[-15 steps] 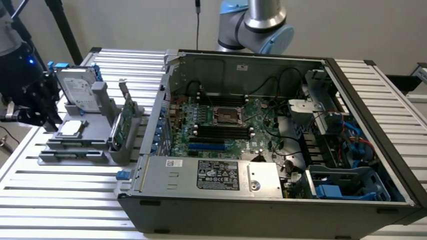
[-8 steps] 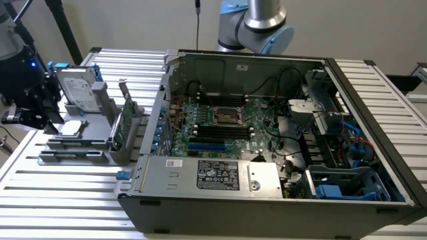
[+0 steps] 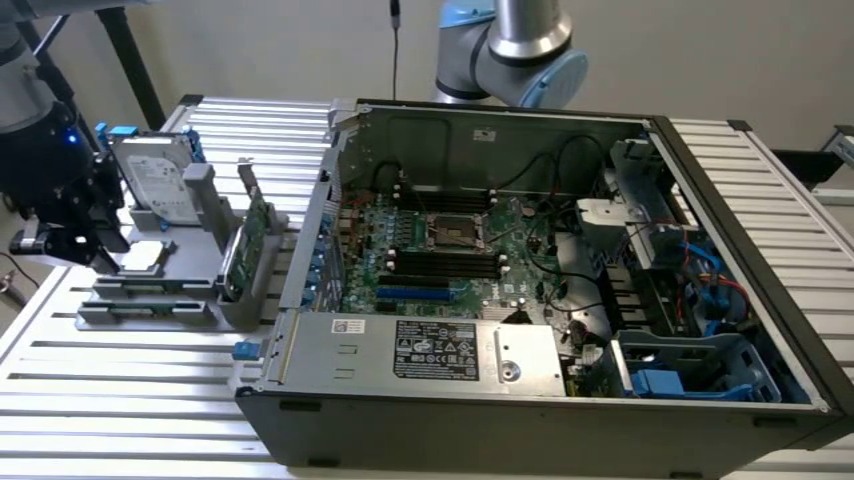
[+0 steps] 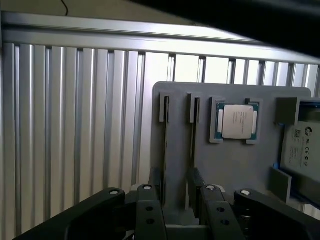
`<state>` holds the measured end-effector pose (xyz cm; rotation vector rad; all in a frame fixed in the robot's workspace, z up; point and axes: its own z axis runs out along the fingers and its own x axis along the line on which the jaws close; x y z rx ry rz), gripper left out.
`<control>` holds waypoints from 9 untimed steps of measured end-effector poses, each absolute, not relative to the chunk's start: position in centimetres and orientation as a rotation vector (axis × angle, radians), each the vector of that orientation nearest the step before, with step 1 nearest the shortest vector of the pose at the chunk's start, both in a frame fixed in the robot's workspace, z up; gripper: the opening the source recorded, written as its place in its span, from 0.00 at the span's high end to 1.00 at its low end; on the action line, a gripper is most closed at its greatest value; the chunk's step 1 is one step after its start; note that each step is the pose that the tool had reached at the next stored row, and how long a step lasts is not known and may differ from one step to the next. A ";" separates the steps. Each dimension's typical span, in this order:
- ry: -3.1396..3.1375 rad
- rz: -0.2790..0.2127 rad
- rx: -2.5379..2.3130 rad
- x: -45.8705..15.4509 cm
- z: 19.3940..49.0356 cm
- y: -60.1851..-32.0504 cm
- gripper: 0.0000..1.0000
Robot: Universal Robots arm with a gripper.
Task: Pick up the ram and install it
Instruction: 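Pick up the ram and move it above insertion slot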
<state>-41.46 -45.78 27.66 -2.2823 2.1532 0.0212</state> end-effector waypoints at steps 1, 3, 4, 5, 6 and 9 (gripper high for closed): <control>2.152 0.021 -2.284 -41.5 27.5 -45.7 0.64; 2.149 0.021 -2.286 -41.7 27.1 -45.7 0.64; 2.147 0.021 -2.288 -41.7 26.9 -45.7 0.64; 2.146 0.021 -2.289 -41.8 26.8 -45.7 0.64; 2.145 0.021 -2.290 -41.8 26.7 -45.7 0.64; 2.145 0.021 -2.290 -41.8 26.7 -45.6 0.64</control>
